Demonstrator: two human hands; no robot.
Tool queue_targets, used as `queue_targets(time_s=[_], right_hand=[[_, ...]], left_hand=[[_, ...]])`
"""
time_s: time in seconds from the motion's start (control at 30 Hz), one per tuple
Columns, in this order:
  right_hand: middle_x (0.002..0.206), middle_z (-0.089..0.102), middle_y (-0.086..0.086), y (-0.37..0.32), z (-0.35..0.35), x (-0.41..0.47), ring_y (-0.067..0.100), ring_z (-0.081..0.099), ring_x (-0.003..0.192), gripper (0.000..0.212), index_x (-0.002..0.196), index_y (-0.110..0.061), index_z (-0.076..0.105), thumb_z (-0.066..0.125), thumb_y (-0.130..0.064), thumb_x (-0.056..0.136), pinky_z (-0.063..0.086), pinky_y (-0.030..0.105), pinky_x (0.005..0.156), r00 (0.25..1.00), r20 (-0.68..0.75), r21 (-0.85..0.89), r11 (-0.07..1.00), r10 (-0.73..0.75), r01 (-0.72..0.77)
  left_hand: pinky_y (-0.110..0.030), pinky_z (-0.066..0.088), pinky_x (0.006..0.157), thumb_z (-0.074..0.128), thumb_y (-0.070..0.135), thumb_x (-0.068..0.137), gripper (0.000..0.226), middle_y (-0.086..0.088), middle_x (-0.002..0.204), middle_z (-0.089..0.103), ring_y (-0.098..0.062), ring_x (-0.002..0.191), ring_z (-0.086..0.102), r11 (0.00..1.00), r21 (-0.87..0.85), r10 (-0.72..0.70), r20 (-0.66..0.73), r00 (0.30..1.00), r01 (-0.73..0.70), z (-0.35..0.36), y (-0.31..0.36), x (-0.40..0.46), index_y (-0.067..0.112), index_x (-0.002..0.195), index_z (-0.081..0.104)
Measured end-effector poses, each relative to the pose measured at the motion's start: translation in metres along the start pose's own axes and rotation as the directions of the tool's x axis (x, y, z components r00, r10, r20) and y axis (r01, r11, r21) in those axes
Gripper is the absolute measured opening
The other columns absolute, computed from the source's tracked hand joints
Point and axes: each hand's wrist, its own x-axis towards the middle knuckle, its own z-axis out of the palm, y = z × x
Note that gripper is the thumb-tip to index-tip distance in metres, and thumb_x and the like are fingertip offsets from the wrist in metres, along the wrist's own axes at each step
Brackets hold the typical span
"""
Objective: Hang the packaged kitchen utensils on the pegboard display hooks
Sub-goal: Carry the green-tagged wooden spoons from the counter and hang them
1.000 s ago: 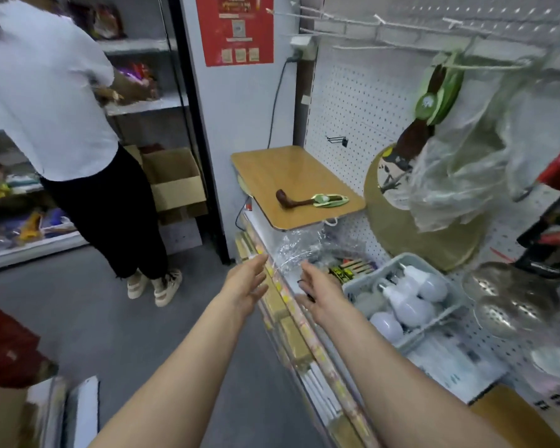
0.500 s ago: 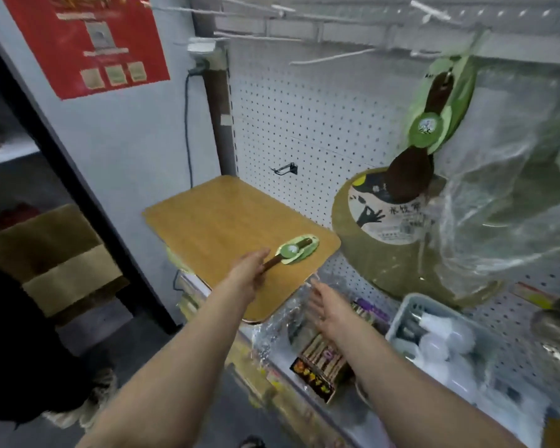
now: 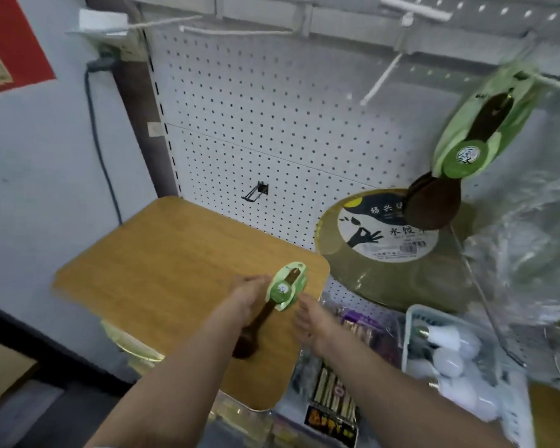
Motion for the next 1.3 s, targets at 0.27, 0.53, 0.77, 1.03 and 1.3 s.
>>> queue_targets(time_s=[0.27,0.53,0.77,1.03,1.3], right_hand=[[0.141,0.057,0.002,0.002,0.021,0.021,0.021,0.051,0.129,0.047,0.135,-0.023,0.056,0.065,-0.046,0.095,0.042,0.045,0.112,1.000,0.010,0.034,0.999,-0.018,0.018],[0.125,0.064,-0.003,0.023,0.034,0.020,0.016,0.054,0.119,0.036,0.125,-0.023,0.062,0.060,-0.046,0.097,0.042,0.039,0.107,0.998,0.053,0.049,0.998,-0.031,0.029],[0.124,0.068,0.001,0.044,0.039,0.004,0.017,0.059,0.118,0.033,0.125,-0.020,0.063,0.065,-0.038,0.097,0.051,0.033,0.091,0.997,0.024,0.079,0.994,-0.072,0.070],[0.074,0.065,0.002,0.068,-0.012,-0.054,0.010,0.054,0.055,0.010,0.099,-0.016,0.070,0.065,-0.024,0.099,0.041,0.021,0.053,0.992,0.035,0.068,0.991,-0.121,0.119],[0.044,0.060,-0.006,0.108,-0.145,-0.147,0.000,0.050,0.033,0.023,0.079,-0.010,0.065,0.059,0.000,0.099,0.039,0.014,0.036,0.967,-0.078,0.134,0.958,-0.244,0.253]], left_hand=[[-0.027,0.050,0.074,0.077,0.039,0.086,0.051,-0.009,0.115,0.071,-0.021,0.097,0.068,1.000,0.029,-0.010,0.055,0.998,0.009,-0.002,-0.006,0.028,0.010,0.125,0.062],[-0.049,0.060,0.086,0.090,0.048,0.053,0.073,-0.014,0.099,0.075,-0.031,0.090,0.073,0.997,0.064,0.029,0.027,0.999,-0.031,-0.019,-0.015,0.034,0.008,0.109,0.067],[-0.035,0.056,0.072,0.081,0.016,0.083,0.037,-0.019,0.103,0.073,-0.030,0.086,0.070,0.999,-0.041,-0.017,0.033,0.999,0.018,-0.028,-0.022,0.004,-0.001,0.112,0.069],[-0.028,0.054,0.060,0.076,0.012,0.088,0.018,-0.011,0.090,0.071,-0.025,0.079,0.068,0.990,-0.139,0.043,0.108,0.993,-0.028,0.023,-0.035,-0.078,0.003,0.101,0.066],[-0.050,0.057,0.091,0.080,0.019,0.084,0.029,-0.016,0.104,0.076,-0.034,0.098,0.072,0.988,-0.112,0.133,0.243,0.961,-0.109,0.137,-0.095,-0.189,0.006,0.109,0.072]])
